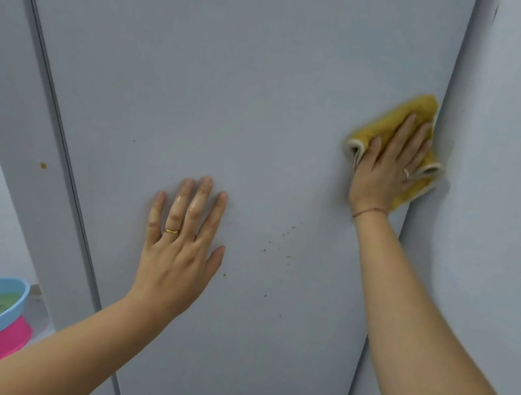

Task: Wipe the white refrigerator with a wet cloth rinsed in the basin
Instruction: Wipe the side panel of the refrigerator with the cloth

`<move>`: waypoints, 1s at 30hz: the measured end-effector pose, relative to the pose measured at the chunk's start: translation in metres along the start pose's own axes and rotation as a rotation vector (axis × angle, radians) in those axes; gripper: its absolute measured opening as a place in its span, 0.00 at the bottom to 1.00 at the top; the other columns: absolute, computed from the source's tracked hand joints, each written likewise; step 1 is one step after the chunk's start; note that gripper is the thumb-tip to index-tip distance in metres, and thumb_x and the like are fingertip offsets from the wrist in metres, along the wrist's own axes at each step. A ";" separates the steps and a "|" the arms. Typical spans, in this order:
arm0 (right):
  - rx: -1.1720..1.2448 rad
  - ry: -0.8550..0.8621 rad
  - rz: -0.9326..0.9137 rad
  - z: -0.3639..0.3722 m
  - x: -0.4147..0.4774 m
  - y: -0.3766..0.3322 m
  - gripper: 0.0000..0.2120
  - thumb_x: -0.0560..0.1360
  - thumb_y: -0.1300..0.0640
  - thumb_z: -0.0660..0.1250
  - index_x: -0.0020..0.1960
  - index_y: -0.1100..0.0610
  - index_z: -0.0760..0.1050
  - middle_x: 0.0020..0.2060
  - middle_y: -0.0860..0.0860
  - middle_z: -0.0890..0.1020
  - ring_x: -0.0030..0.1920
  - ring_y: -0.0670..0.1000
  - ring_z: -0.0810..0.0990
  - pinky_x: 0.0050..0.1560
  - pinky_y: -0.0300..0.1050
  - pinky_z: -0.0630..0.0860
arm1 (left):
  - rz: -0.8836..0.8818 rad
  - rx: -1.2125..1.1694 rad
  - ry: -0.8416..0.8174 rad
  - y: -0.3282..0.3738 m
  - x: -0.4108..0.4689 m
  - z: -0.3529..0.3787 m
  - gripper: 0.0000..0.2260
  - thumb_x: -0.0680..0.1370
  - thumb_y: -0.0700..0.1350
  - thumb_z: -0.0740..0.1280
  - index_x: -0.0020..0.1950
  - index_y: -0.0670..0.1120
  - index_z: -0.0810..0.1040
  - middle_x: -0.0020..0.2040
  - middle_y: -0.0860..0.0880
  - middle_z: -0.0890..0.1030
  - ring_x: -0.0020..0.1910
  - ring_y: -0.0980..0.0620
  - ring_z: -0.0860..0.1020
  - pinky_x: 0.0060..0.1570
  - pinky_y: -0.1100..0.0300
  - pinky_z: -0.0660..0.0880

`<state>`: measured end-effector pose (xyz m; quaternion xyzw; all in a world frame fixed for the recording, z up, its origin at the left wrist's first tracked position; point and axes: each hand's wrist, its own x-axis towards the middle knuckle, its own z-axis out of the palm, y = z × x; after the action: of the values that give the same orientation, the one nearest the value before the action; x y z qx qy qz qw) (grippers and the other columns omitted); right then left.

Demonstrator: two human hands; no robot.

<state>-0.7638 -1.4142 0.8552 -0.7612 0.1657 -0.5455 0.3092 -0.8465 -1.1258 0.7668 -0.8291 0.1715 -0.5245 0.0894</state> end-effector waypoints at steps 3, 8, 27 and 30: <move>0.041 -0.033 0.072 0.016 -0.055 0.036 0.34 0.77 0.39 0.40 0.78 0.57 0.49 0.77 0.57 0.51 0.77 0.58 0.48 0.72 0.66 0.38 | 0.008 0.010 -0.012 -0.002 -0.005 0.000 0.31 0.77 0.52 0.61 0.77 0.43 0.59 0.78 0.42 0.54 0.77 0.42 0.52 0.74 0.40 0.50; 0.122 -0.138 0.273 0.033 -0.155 0.072 0.34 0.75 0.39 0.40 0.77 0.54 0.47 0.77 0.58 0.49 0.77 0.59 0.47 0.73 0.60 0.38 | -0.010 0.015 -0.043 -0.005 -0.021 0.001 0.32 0.76 0.53 0.61 0.77 0.43 0.59 0.78 0.42 0.55 0.77 0.42 0.52 0.74 0.40 0.51; 0.124 0.027 0.038 0.044 -0.221 -0.132 0.30 0.80 0.43 0.47 0.76 0.58 0.56 0.76 0.61 0.57 0.76 0.63 0.53 0.70 0.72 0.45 | -0.145 0.101 -0.056 -0.076 -0.077 -0.026 0.33 0.75 0.49 0.63 0.78 0.42 0.57 0.78 0.41 0.54 0.77 0.41 0.51 0.72 0.38 0.54; 0.140 -0.004 -0.126 0.040 -0.235 -0.170 0.30 0.80 0.42 0.46 0.76 0.57 0.55 0.76 0.60 0.56 0.76 0.63 0.51 0.70 0.72 0.42 | -0.189 0.102 -0.039 -0.093 -0.088 -0.032 0.36 0.74 0.47 0.65 0.78 0.42 0.55 0.78 0.40 0.53 0.77 0.40 0.51 0.73 0.38 0.52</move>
<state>-0.8233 -1.1356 0.7866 -0.7475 0.0785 -0.5727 0.3272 -0.8919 -1.0052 0.7369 -0.8460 0.0636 -0.5226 0.0850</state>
